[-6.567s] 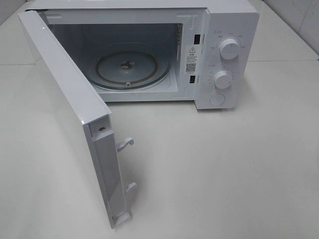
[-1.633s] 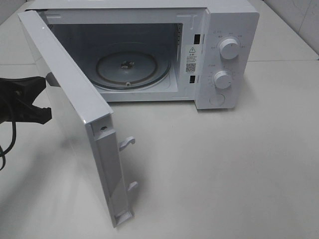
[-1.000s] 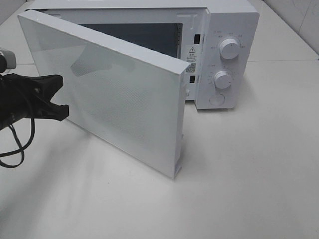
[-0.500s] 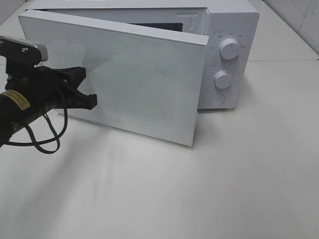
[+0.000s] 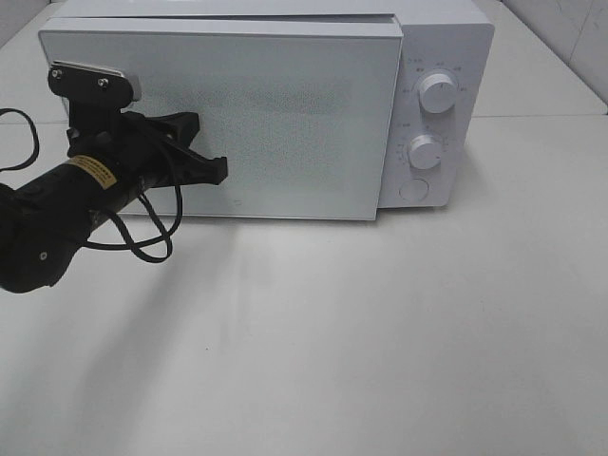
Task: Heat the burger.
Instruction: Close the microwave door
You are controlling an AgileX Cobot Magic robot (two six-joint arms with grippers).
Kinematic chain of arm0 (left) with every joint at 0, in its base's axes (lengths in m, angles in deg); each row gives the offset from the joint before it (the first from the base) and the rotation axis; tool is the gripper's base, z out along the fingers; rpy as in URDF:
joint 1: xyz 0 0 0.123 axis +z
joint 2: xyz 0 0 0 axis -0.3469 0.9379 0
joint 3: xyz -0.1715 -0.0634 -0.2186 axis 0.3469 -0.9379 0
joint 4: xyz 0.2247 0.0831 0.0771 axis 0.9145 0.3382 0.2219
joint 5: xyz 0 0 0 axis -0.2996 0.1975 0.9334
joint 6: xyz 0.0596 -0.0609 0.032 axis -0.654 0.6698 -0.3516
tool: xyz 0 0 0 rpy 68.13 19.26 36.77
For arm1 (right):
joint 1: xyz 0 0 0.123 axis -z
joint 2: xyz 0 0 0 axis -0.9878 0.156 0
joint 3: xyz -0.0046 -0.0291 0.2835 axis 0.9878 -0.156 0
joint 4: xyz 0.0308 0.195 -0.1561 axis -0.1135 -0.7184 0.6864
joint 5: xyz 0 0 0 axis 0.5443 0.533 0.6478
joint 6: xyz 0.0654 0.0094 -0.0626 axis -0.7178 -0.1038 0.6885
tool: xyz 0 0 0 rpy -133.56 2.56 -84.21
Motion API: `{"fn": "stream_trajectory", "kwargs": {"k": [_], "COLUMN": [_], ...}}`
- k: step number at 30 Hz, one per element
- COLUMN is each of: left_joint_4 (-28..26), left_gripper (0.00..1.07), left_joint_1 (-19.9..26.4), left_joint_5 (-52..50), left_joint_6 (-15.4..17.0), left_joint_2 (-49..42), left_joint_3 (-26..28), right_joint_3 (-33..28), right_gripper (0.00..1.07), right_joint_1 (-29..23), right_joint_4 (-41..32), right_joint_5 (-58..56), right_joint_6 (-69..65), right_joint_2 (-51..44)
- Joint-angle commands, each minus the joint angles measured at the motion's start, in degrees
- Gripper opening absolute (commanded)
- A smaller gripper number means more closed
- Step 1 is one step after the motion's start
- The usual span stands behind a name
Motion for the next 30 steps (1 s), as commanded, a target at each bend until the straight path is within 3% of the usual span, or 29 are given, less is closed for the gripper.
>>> {"fn": "stream_trajectory", "kwargs": {"k": [1, 5, 17, 23, 30], "left_joint_4": [-1.66, -1.89, -3.67, -7.33, -7.96], "left_gripper": [0.01, 0.01, 0.01, 0.01, 0.01], "left_joint_1": [-0.29, -0.29, -0.29, -0.29, -0.29], "left_joint_5": [-0.74, -0.34, -0.29, -0.29, 0.63], "left_joint_6": [-0.17, -1.49, -1.49, -6.59, -6.76], "left_joint_2": [0.00, 0.52, 1.66, 1.66, 3.32], "left_joint_3": [1.38, 3.38, 5.67, 6.02, 9.34], "right_joint_3": [-0.23, -0.23, -0.23, -0.23, -0.23], "right_gripper": [0.68, 0.68, 0.68, 0.68, 0.68], "right_joint_1": [0.06, 0.06, 0.06, 0.06, 0.06], "right_joint_4": [-0.17, -0.17, -0.17, -0.17, -0.17], "right_joint_5": [0.52, 0.52, 0.52, 0.52, 0.52], "right_joint_6": [0.74, 0.74, 0.74, 0.74, 0.74], "right_joint_2": [-1.78, -1.78, -1.78, -1.78, -1.78]}}
